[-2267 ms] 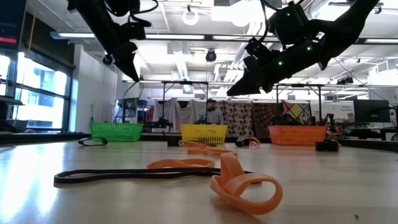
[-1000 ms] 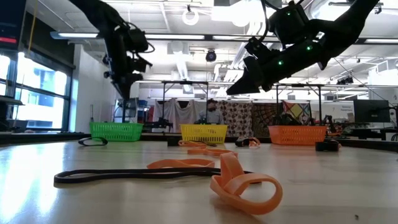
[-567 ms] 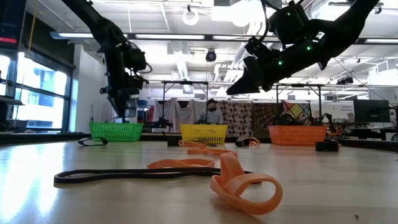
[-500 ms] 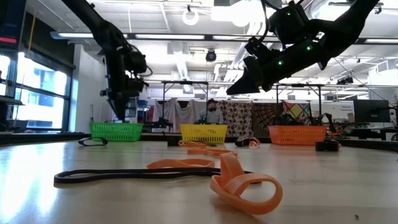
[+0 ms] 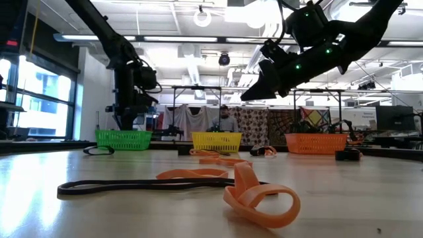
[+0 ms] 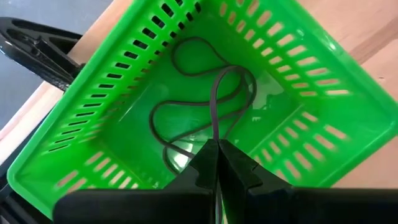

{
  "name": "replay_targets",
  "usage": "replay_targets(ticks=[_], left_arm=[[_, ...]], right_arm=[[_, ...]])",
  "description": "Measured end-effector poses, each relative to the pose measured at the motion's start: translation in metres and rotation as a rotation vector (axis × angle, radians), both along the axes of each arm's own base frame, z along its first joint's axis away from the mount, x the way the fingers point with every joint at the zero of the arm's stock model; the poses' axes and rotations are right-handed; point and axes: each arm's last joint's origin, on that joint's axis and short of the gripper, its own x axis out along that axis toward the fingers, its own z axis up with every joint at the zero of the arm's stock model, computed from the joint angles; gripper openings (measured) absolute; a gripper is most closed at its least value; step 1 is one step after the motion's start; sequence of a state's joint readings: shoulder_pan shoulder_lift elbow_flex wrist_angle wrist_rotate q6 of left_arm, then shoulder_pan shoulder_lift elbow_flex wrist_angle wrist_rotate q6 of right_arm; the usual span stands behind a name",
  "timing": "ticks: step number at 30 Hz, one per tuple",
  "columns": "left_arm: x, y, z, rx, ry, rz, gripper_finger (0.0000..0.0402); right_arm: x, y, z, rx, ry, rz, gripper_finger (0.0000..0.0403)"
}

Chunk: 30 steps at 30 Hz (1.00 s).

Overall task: Sort rubber bands into baskets
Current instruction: Put the purple rubber band into the green bin

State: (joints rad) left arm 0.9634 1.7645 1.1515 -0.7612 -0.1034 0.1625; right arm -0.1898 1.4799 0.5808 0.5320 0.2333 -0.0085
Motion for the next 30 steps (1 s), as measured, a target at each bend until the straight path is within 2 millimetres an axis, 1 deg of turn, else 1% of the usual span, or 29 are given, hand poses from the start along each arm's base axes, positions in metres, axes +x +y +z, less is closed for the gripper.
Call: replay_targets(ticks=[16, 24, 30], left_arm=[[0.0011, 0.0015, 0.0004, 0.017, -0.007, -0.020, 0.0000], [-0.0060, 0.0075, 0.0006, 0.027, -0.010, -0.002, 0.0001], [-0.0052, 0.0065, 0.0006, 0.030, 0.007, -0.031, 0.0024]], right_arm=[[0.0000, 0.0000, 0.0000, 0.000, 0.000, 0.000, 0.0000], [0.0000, 0.0000, 0.0000, 0.000, 0.000, 0.000, 0.0000], [0.0000, 0.0000, -0.0001, 0.000, 0.000, 0.000, 0.0000]])
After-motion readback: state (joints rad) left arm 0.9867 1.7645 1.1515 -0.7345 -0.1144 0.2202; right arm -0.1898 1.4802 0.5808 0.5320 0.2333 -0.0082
